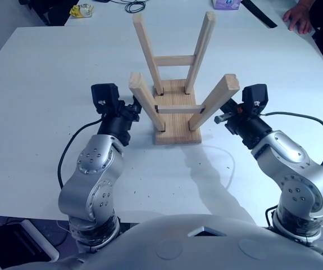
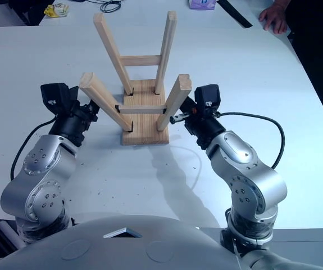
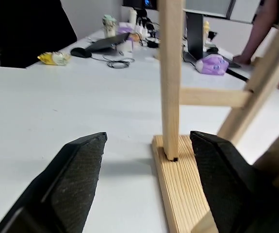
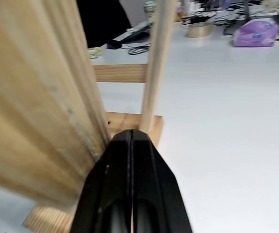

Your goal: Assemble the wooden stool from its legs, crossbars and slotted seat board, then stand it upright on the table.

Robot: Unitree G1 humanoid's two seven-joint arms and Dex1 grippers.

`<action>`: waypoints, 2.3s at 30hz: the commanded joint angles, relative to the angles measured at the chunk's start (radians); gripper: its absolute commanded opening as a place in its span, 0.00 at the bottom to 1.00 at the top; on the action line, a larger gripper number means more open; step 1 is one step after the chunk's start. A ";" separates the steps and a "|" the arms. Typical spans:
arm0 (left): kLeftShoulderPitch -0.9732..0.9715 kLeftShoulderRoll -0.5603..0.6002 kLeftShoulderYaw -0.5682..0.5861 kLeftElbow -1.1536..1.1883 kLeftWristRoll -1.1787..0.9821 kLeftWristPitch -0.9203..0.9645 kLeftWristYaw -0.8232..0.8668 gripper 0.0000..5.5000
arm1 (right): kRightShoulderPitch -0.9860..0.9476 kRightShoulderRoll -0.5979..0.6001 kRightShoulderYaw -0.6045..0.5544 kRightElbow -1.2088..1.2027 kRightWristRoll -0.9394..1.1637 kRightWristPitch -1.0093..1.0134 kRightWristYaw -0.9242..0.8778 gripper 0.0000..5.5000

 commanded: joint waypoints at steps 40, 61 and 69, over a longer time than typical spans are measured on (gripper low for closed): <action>-0.370 0.160 0.207 0.033 -0.440 -0.194 -0.016 0.00 | -0.364 -0.050 -0.011 0.125 0.284 -0.185 -0.060 0.00; -0.184 0.244 0.038 0.191 -0.560 -0.209 -0.043 0.00 | -0.266 -0.253 0.161 0.229 0.343 -0.144 0.021 0.00; -0.157 0.244 0.052 0.262 -0.549 -0.256 -0.082 0.00 | -0.292 -0.184 0.164 0.255 0.267 -0.233 0.040 0.00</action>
